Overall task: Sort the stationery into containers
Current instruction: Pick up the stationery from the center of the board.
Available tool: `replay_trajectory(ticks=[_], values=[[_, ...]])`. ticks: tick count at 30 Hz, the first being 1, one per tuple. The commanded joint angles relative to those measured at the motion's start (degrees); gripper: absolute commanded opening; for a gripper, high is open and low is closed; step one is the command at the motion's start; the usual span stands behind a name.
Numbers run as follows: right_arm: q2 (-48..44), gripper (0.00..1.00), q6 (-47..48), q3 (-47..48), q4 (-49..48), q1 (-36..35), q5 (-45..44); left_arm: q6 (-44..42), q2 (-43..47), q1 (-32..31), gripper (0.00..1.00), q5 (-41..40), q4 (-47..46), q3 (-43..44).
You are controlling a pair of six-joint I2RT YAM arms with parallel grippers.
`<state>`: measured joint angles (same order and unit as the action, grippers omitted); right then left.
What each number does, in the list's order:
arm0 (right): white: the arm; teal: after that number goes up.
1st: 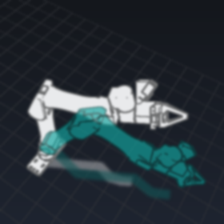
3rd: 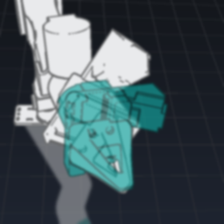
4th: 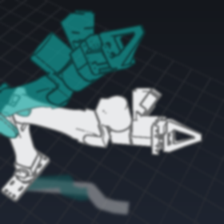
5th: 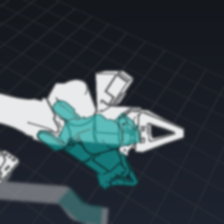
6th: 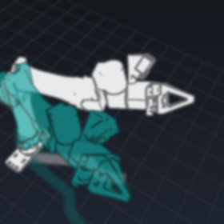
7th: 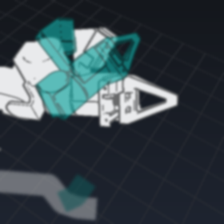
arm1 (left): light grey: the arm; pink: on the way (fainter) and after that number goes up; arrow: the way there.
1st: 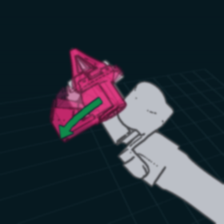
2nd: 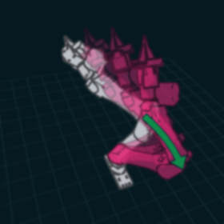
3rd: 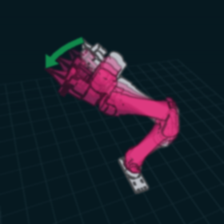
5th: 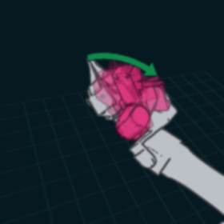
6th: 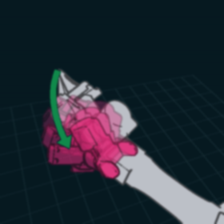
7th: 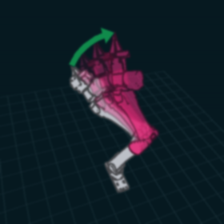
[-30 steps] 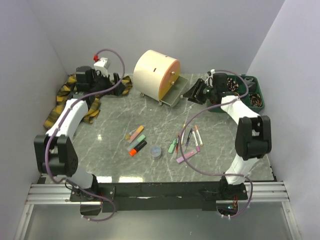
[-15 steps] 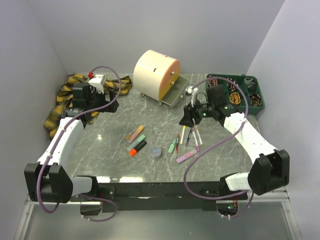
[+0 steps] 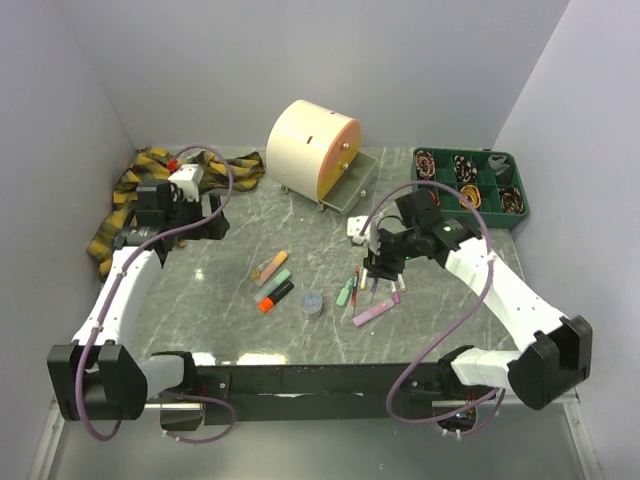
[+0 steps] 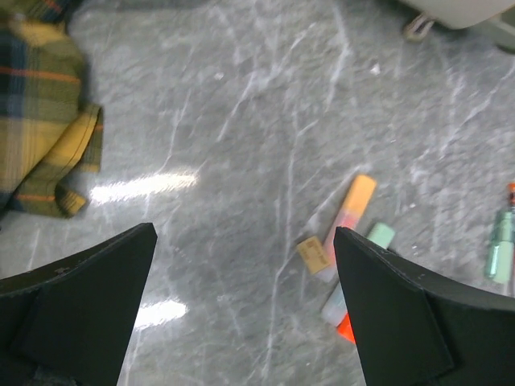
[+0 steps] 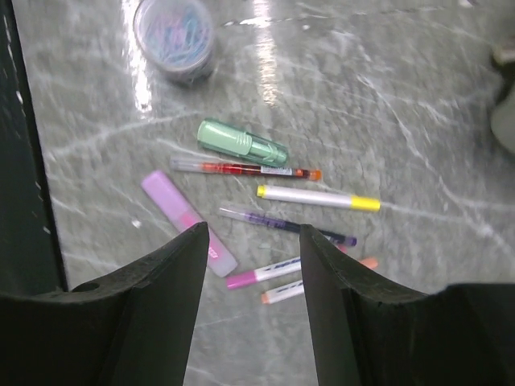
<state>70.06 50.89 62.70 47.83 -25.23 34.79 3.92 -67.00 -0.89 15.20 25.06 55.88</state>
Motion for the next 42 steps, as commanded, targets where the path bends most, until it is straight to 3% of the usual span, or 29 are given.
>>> replay_trajectory(ticks=[1,9,15,42], values=[[5.3,0.57,14.1,2.8,1.6,-2.9,-1.5,-3.3,0.4,6.1,1.0,2.0,0.9,0.0],[14.8,0.57,19.6,6.3,-1.3,-7.8,-5.5,-7.7,1.8,9.7,0.99,4.1,1.4,-0.5],[18.3,0.59,24.9,5.3,-2.4,-9.7,-6.9,-1.7,2.2,13.4,0.99,10.5,0.7,-1.6],[25.6,0.57,37.3,1.5,-3.5,-17.5,-12.3,-2.0,1.6,16.9,0.99,7.9,-0.2,-1.3]])
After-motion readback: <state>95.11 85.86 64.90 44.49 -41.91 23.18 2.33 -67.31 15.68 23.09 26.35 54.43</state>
